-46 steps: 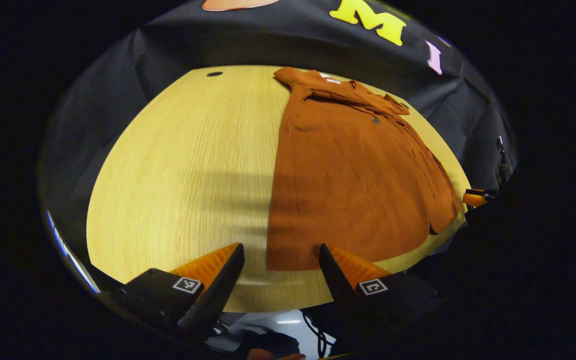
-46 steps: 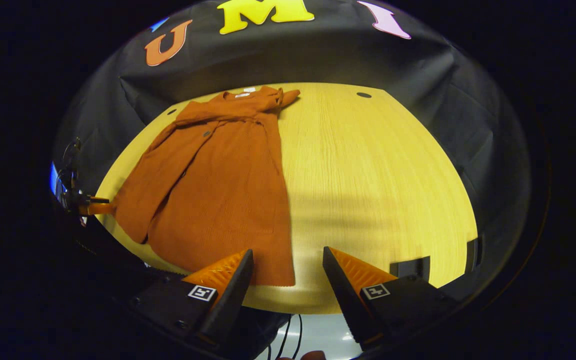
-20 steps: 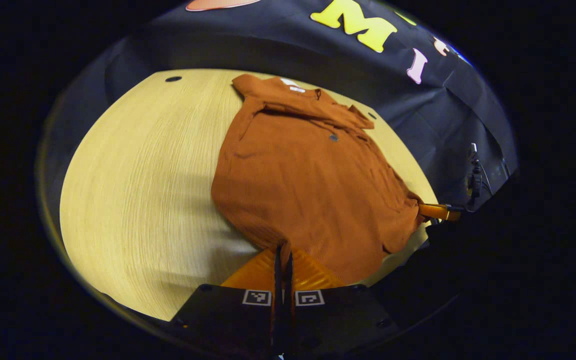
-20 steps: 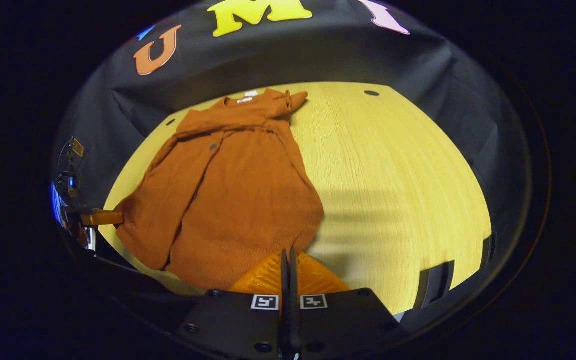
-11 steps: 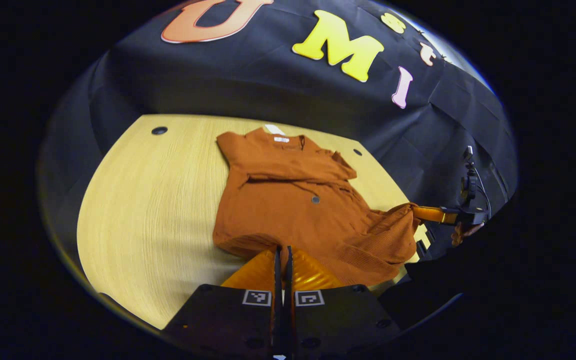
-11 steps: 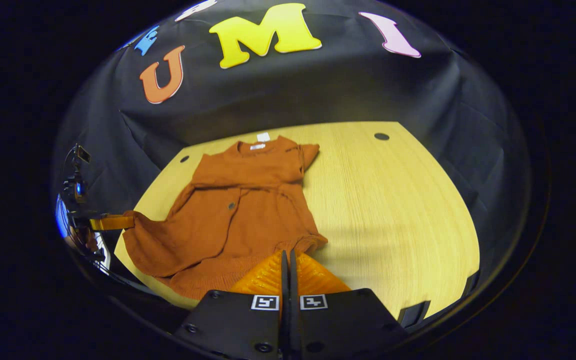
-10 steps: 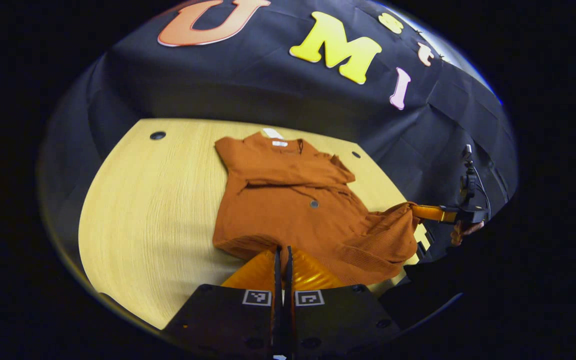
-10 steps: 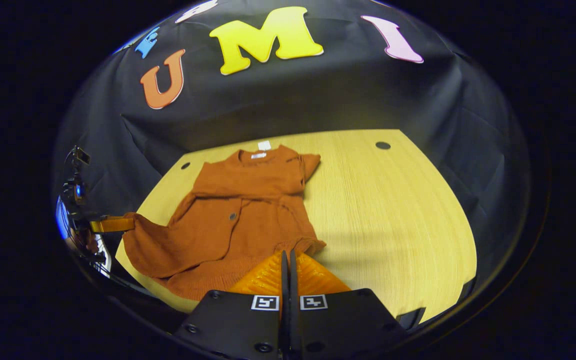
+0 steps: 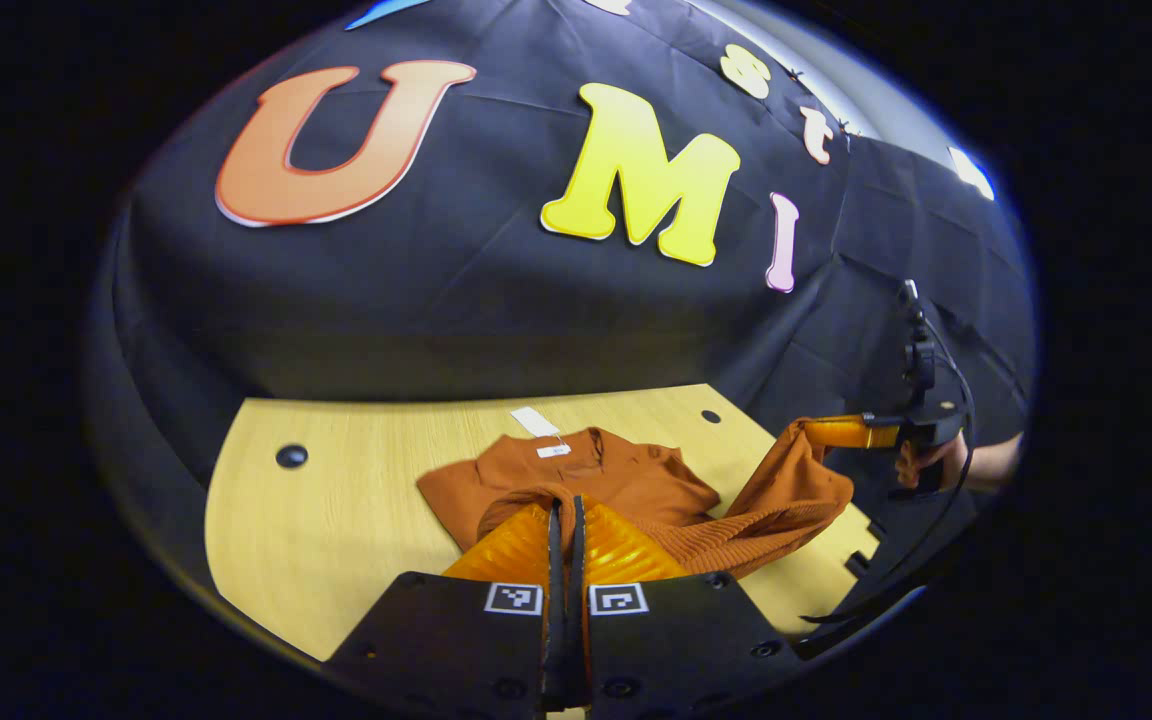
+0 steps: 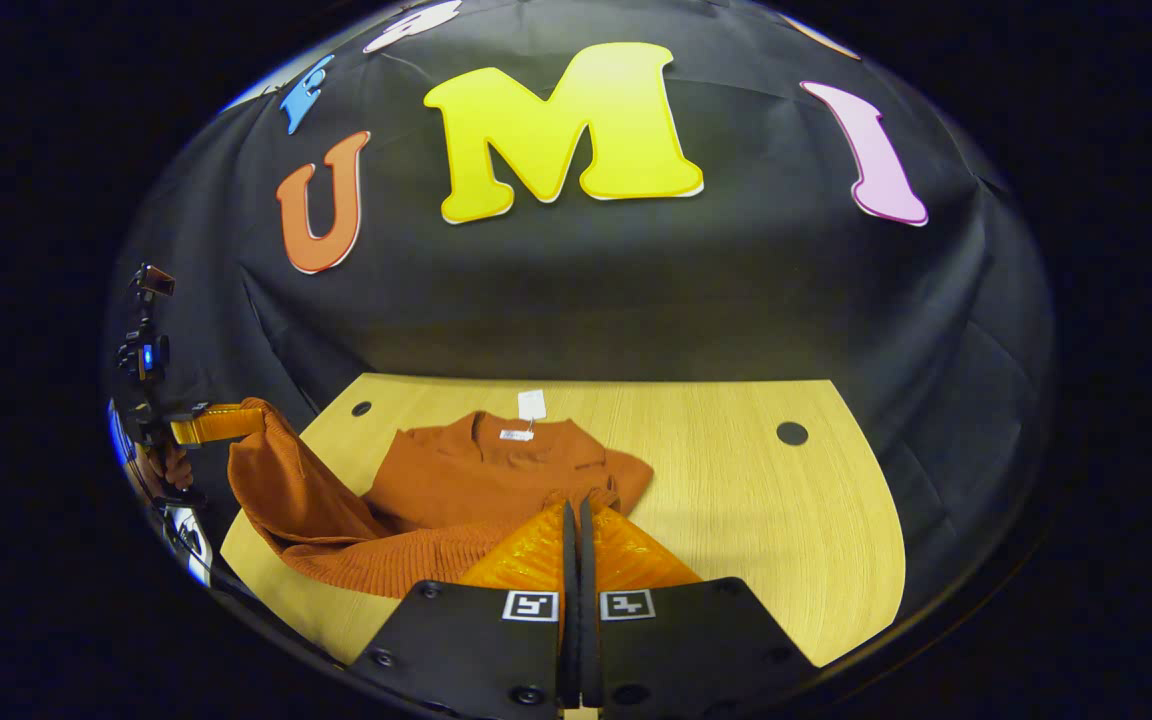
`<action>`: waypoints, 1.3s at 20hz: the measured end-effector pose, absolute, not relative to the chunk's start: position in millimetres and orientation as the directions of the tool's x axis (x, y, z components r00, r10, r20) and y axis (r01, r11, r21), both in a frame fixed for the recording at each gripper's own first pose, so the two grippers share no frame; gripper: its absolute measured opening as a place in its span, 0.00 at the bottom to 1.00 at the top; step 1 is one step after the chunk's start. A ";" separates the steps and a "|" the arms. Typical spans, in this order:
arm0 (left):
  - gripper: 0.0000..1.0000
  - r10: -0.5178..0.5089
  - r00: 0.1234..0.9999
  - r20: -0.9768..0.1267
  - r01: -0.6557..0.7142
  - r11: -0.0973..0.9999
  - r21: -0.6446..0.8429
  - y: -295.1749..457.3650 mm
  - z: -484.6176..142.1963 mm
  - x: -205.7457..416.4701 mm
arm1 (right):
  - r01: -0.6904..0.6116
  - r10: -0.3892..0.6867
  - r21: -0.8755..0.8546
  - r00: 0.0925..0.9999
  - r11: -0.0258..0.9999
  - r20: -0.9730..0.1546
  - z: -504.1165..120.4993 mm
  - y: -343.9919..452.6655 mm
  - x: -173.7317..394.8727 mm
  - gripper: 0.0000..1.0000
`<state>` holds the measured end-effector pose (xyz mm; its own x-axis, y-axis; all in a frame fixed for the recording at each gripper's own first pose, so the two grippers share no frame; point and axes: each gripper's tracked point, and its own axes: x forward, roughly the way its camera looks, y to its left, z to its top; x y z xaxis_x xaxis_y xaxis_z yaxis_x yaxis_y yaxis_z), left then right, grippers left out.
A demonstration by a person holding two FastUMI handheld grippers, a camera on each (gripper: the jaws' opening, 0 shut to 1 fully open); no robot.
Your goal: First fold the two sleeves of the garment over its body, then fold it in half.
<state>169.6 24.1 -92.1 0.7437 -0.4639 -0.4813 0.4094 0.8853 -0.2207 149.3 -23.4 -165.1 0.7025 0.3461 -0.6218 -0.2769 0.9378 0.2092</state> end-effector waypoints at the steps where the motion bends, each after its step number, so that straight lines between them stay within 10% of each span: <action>1: 0.03 -0.464 0.750 -0.472 0.410 0.886 -0.219 23.2 -87.9 192.9 | -0.279 0.340 0.196 0.712 0.940 -0.615 -166.0 -19.7 171.2 0.00; 17: 0.04 -0.125 0.780 -0.614 0.241 0.964 0.110 86.3 -280.4 389.9 | -0.250 0.186 -0.008 0.740 0.968 -0.646 -349.1 4.0 358.6 0.01; 22: 0.14 -0.108 0.784 -0.611 0.256 0.953 0.160 77.4 -286.5 398.8 | -0.143 0.052 -0.112 0.811 0.983 -0.582 -346.5 -15.6 381.7 0.18; 26: 0.83 -0.098 0.849 -0.520 0.239 0.948 0.212 77.2 -246.2 411.4 | -0.140 0.053 -0.113 0.825 0.984 -0.563 -331.9 -12.6 381.5 0.37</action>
<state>411.4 77.2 -246.2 0.8487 -0.0977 -0.5197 0.2388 0.9476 0.2120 381.5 -12.6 -331.9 0.8250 0.0528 -0.5627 -0.1398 0.9838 -0.1126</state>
